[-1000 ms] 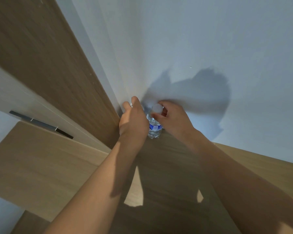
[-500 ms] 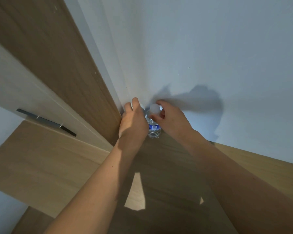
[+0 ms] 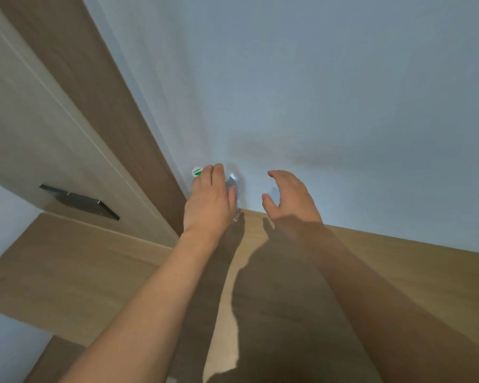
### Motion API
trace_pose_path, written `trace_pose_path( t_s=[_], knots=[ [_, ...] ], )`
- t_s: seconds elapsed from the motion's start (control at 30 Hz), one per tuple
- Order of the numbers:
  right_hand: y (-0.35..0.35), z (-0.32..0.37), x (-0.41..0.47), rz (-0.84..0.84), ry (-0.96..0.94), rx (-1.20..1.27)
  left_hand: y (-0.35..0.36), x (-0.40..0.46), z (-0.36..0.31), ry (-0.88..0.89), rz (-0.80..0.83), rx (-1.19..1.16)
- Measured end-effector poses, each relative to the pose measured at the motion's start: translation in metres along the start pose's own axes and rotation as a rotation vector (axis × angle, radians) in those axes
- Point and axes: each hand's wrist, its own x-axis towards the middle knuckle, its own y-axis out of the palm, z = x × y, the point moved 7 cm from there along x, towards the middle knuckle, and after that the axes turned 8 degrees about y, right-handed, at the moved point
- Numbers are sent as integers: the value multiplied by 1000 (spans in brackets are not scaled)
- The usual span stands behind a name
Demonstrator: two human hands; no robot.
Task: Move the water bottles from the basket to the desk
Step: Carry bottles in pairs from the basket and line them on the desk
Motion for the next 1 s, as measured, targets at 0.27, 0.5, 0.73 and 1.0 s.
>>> trace_pose_path(
  t_s=[0.27,0.5,0.73,1.0],
  knots=[
    [-55,-46,-61,-66,59,-117,6,-30,-78,207,7,55],
    [-100,-88,-137,-231,219,-113,30,-57,-154,413,44,-80],
    [-156,-151,-240,-366,462,-160,47,-101,-263,650,86,-204],
    [-239,-249,-392,-537,677,-127,63,-193,-437,963,134,-247]
  ],
)
